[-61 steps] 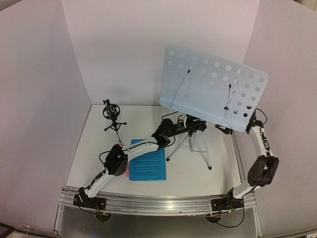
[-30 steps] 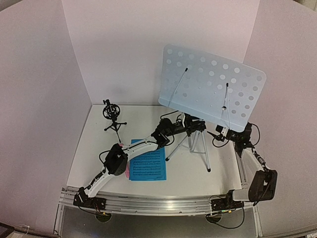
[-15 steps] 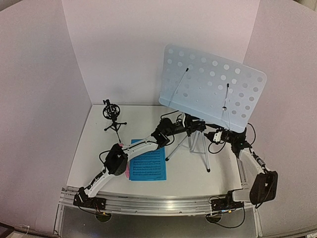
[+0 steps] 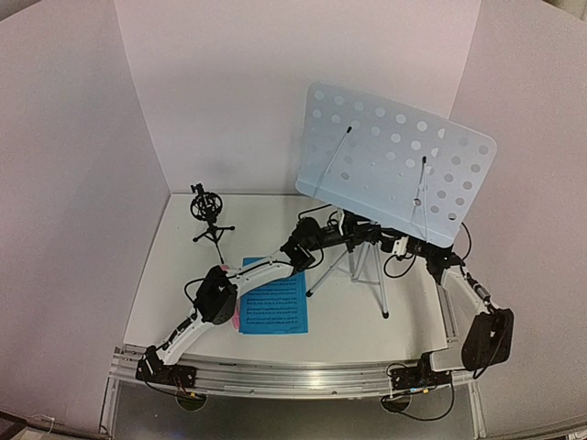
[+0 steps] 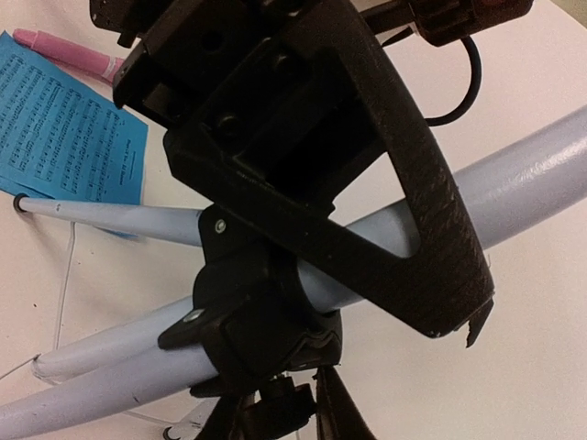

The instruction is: Set up the instrument practice props

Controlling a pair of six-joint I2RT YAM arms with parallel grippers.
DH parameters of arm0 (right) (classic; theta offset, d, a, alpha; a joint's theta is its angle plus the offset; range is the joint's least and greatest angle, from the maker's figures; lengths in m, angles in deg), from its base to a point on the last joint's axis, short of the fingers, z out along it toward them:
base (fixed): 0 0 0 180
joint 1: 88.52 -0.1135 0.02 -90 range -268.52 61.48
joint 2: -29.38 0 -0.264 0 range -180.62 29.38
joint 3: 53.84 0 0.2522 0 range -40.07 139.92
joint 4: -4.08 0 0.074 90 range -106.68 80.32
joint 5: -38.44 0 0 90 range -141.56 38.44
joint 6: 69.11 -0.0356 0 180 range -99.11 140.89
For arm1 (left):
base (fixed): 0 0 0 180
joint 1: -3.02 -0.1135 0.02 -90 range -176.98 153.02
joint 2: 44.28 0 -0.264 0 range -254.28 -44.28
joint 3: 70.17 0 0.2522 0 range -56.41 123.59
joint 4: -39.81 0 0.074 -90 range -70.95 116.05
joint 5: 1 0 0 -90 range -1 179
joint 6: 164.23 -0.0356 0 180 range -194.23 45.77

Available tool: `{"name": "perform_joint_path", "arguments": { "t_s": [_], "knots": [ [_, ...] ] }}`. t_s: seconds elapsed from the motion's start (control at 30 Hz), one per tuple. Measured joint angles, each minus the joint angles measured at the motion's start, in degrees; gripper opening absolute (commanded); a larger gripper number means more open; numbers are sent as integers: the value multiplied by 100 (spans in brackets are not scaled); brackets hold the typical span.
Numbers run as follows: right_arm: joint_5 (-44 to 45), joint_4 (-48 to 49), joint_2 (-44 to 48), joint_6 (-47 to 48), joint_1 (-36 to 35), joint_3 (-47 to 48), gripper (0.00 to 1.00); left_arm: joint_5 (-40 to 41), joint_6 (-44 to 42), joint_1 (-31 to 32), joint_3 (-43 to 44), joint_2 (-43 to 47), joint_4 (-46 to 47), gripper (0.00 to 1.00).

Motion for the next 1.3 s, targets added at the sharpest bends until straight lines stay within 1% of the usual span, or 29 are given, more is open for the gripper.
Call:
{"name": "perform_joint_path", "arguments": {
  "t_s": [0.03, 0.07, 0.2, 0.37, 0.6, 0.8, 0.93, 1.07, 1.17, 1.3],
  "knots": [
    [11, 2, -16, -7, 0, 8, 1, -2, -1, -2, 6, -2, -6, 0],
    [20, -2, -29, -19, 1, 14, 0, -4, -2, -4, 12, -5, -9, 0],
    [28, -101, -16, -59, 11, 28, 0, -22, -4, -10, 26, -13, -23, 0],
    [120, -633, 128, -133, 9, 129, 0, -105, -4, 2, 58, -30, -38, 0],
    [182, -2321, 97, -933, 13, 813, 0, -197, -12, 41, 62, -30, -44, 0],
    [-17, -3054, -137, -1455, 86, 1214, 0, -208, -54, 44, 81, -30, -90, 0],
    [-315, -3720, -435, -1603, 196, 1628, 0, -176, -92, 51, 84, -32, -104, 0],
    [-348, -4542, -699, -1633, 241, 2112, 1, -163, -111, 57, 84, -31, -106, 0],
    [-358, -5143, -876, -1573, 254, 2449, 3, -173, -115, 66, 84, -30, -104, 0],
    [-447, -6055, -1199, -1397, 282, 2959, 14, -211, -157, 74, 82, -32, -102, 0]
  ]
}}
